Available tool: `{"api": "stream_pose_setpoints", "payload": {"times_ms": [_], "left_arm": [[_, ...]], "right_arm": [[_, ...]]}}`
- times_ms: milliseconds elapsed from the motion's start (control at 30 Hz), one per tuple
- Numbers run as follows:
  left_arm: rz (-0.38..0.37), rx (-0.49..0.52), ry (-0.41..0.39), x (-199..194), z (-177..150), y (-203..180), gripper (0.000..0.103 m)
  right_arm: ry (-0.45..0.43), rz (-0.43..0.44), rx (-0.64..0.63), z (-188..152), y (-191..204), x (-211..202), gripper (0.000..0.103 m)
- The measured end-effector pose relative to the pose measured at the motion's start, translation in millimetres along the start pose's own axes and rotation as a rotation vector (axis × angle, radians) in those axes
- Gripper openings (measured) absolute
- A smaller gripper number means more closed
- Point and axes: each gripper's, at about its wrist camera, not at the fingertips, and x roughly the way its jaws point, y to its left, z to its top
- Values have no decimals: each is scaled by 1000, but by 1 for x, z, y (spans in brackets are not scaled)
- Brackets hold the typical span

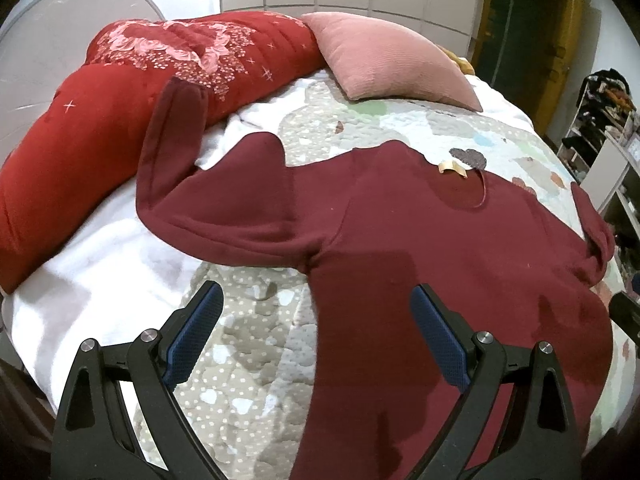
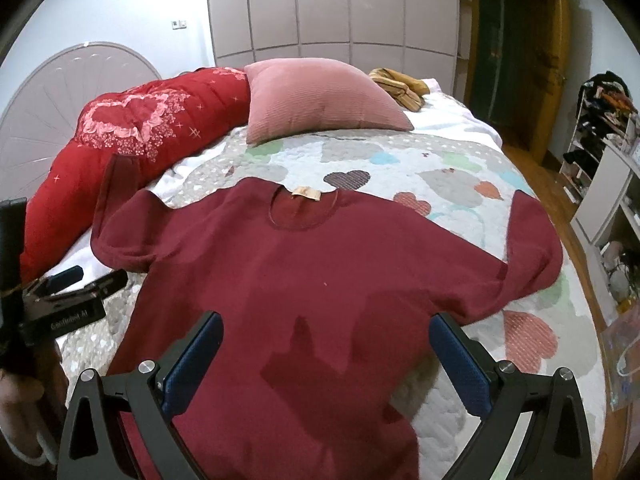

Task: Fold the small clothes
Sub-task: 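Move the left gripper over the spread dark red sweatshirt, then lower the open left gripper toward the sleeve cuff nearest it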

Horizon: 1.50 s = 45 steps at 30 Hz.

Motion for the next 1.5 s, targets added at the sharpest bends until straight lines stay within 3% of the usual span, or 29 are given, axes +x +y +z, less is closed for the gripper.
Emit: {"api": "stream_pose_setpoints", "payload": {"times_ms": [567,1500], "left_arm": [[-6,18,24,17,-3,-10,95],[16,6,45,43,2,0,95]], "right_arm": [[4,-5,2,-38,17,13,102],[38,23,-23,-35,48,56,102]]}}
